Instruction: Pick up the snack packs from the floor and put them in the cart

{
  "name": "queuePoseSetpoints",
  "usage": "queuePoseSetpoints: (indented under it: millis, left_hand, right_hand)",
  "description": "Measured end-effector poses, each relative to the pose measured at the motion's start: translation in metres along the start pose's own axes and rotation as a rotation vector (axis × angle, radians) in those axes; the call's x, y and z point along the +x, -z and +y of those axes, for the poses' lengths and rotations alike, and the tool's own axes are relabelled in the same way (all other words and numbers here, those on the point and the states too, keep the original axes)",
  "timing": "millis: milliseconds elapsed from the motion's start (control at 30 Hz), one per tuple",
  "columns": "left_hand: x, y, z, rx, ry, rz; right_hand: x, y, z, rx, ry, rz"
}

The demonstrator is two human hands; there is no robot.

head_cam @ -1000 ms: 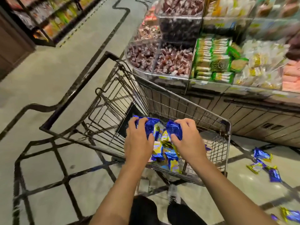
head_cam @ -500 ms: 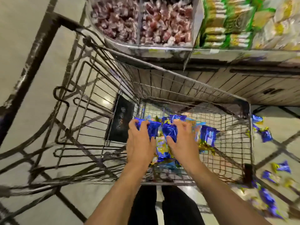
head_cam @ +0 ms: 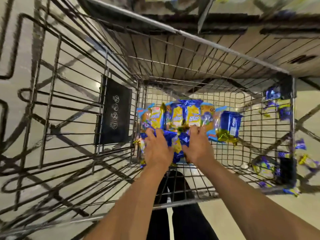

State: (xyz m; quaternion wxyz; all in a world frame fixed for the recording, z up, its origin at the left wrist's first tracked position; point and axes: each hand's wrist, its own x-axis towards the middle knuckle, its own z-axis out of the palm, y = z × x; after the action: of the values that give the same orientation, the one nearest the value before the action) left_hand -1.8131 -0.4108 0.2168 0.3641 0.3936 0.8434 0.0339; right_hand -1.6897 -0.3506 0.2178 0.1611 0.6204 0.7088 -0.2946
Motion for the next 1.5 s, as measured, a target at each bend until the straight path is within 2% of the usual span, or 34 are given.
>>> queuePoseSetpoints:
  millis: [167,400,500,633,833,1100,1500]
  left_hand:
    - [0.004,-0.001,-0.007,0.009,-0.008,-0.053]
    - [-0.015,0.052,0.018,0.091,-0.116,0.072]
    - [-0.032,0.096,0.044,0.201,-0.279,0.164]
    - [-0.063,0.131,0.092,0.334,-0.542,0.293]
    - [-0.127,0.125,0.177,0.356,-0.765,0.325]
    - [-0.231,0.066,0.268,0.411,-1.024,0.309]
    - [-0.451,-0.129,0.409,0.531,-1.353,0.228]
  right_hand:
    - [0.003,-0.002,-0.002,0.049,-0.009,-0.003]
    - [-0.018,0.045,-0.017,0.068,0.058,0.103]
    - [-0.039,0.09,-0.019,-0.047,0.113,0.175]
    - [-0.08,0.146,-0.005,-0.227,0.165,0.376]
    - [-0.154,0.2,0.039,-0.219,0.071,0.517]
    - [-0.253,0.227,0.171,-0.082,-0.178,0.688]
    - [-0.454,0.22,0.444,0.119,-0.576,0.928]
